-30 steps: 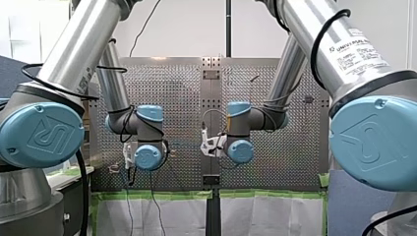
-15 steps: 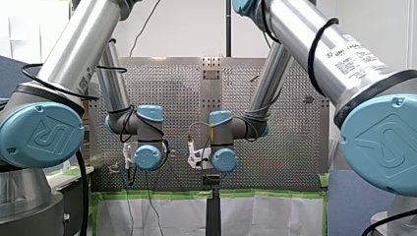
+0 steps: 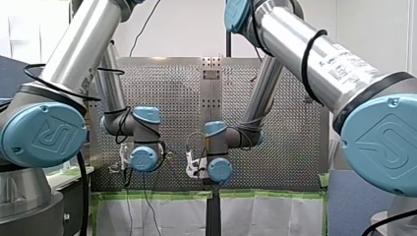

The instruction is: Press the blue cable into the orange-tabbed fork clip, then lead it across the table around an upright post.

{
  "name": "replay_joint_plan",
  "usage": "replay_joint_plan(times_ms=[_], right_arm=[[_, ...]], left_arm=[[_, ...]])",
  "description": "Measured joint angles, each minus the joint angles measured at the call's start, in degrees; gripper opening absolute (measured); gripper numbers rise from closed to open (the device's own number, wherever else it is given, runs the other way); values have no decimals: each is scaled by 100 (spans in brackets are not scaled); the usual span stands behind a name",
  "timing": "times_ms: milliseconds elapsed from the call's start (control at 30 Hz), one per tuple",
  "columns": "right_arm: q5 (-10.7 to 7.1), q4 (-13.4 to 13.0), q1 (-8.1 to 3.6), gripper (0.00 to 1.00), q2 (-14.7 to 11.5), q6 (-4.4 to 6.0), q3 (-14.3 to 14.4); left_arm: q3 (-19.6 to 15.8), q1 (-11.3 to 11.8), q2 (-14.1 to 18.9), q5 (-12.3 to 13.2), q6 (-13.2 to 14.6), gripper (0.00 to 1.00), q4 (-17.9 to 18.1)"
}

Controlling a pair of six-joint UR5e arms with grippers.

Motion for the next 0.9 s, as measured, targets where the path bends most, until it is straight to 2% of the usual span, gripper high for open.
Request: replay_joint_plan(times_ms=[67,233,367,500,700,900], right_arm=[[-12,94,-19,0,-86,91,-7],[-214,240,-78,0,-357,361,-11],[-409,241,-92,0,-559,455,-12],[-610,173,-110,0,-717,527,-13],[-716,-141,-137,0,-493,625,-27],[-764,-437,-166,0,-236,705,-32]], left_arm=[[-27,108,94,107,-71,0,-70],[-54,282,329,306,-290,0,-231],[-56,401,532,347,-496,0,-155],[-54,495,502,367,-582,0,26],[-41,725,218,500,-582,0,350],[-73,1073,-138,833,-460,0,623]])
